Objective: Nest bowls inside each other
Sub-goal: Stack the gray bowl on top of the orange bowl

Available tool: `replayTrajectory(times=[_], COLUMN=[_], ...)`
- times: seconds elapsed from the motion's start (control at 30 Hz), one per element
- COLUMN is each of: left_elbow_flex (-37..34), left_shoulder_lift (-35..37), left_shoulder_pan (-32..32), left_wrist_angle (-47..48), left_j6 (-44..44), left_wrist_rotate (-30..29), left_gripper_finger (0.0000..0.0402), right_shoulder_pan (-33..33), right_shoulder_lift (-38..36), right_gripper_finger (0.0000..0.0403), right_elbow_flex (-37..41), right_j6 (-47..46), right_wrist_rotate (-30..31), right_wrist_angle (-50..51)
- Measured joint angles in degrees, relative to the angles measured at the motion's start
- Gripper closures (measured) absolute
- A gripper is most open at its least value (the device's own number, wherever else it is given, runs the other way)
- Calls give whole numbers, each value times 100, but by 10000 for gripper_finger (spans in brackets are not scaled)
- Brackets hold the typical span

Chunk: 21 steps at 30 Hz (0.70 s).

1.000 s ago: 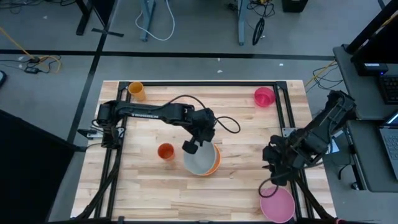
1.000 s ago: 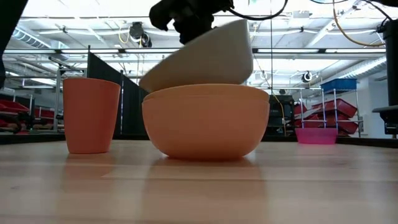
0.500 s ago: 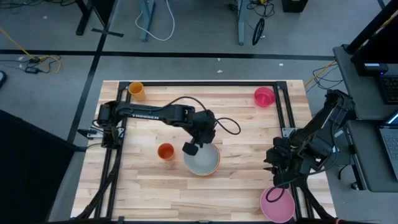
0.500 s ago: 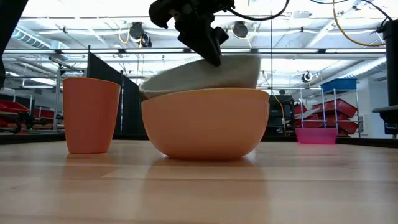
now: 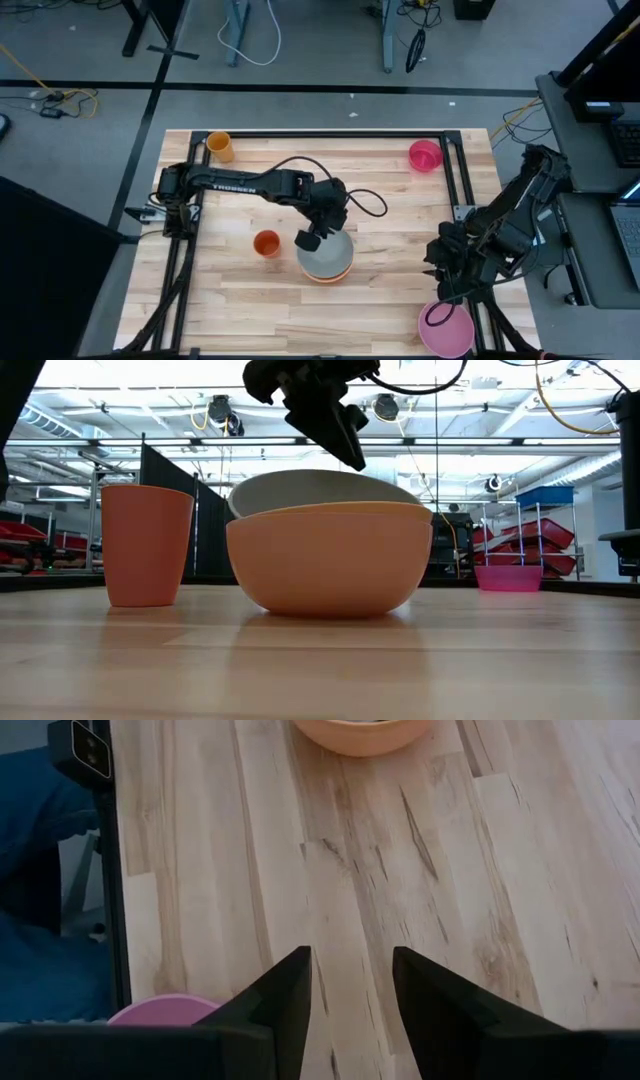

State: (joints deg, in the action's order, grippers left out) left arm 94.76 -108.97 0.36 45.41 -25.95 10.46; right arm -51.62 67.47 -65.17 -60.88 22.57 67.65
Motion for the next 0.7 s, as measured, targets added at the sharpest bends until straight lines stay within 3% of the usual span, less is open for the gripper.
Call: replayTrajectory(times=[0.27, 0.7], left_elbow_flex=[-48, -294], left_shoulder_lift=[-43, -182], left_shoulder_pan=[86, 192], left_wrist_angle=[3, -439], left_j6=[-2, 7], left_wrist_rotate=[-125, -42], left_gripper_finger=[290, 355], right_shoulder_pan=[0, 0], right_shoulder_lift=[17, 19], right_gripper_finger=[275, 275], right_elbow_flex=[0, 0], right_j6=[1, 41], right_wrist_rotate=[-2, -2], right_wrist_angle=[-23, -43])
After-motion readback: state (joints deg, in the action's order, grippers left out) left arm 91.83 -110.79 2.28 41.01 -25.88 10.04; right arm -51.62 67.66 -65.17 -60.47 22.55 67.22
